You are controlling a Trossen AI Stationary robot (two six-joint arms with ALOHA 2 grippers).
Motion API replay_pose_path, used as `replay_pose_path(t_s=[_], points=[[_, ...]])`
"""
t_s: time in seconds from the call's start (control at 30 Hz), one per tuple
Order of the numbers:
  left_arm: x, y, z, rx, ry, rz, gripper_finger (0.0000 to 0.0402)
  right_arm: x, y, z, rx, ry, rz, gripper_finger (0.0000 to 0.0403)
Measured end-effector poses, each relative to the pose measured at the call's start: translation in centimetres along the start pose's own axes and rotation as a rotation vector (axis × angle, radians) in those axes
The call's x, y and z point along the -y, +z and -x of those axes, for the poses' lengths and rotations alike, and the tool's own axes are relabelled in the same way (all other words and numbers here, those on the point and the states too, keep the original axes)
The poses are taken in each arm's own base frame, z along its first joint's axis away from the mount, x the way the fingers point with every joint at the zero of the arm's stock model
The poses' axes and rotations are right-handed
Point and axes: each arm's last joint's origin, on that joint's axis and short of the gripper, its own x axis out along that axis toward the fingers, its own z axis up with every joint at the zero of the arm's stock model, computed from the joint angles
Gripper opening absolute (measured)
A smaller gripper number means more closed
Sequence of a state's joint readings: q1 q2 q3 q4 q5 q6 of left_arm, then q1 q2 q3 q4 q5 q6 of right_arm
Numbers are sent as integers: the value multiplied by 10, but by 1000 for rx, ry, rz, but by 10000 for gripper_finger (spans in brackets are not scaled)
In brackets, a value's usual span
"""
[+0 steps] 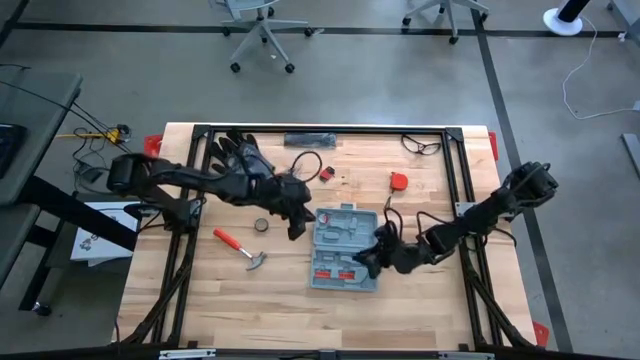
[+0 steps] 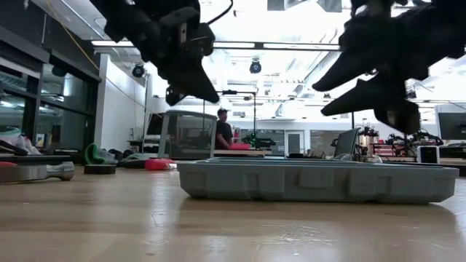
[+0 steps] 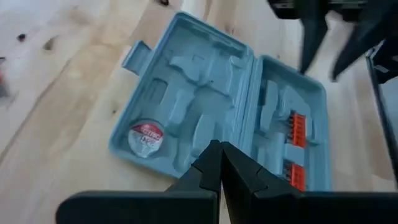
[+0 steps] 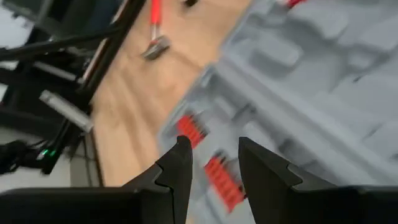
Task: Prefit tool cases
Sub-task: Remove the left screwdriver bit set from the gray prefit tool case
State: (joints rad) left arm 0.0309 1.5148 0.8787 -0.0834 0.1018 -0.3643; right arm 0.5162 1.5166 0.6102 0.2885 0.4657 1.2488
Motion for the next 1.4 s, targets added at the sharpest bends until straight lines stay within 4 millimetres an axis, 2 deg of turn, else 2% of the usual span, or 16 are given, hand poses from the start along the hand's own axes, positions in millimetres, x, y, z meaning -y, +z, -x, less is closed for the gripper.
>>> replay_pose_path(t_s=[0.33,1.2,1.3,1.4], points=[[3,-10,-25,-20,0,62,0,-1,-8,4,-19,1,14,123],[4,-15,-37,-34,-11,81,0,4,-13,5,-82,-46,28,122],[5,-20,-42,-65,-32,78,0,3,-19,9,-99,-39,22,103],[7,-26,-51,-97,-55,74,0,2,-26,12,-120,-42,24,55]])
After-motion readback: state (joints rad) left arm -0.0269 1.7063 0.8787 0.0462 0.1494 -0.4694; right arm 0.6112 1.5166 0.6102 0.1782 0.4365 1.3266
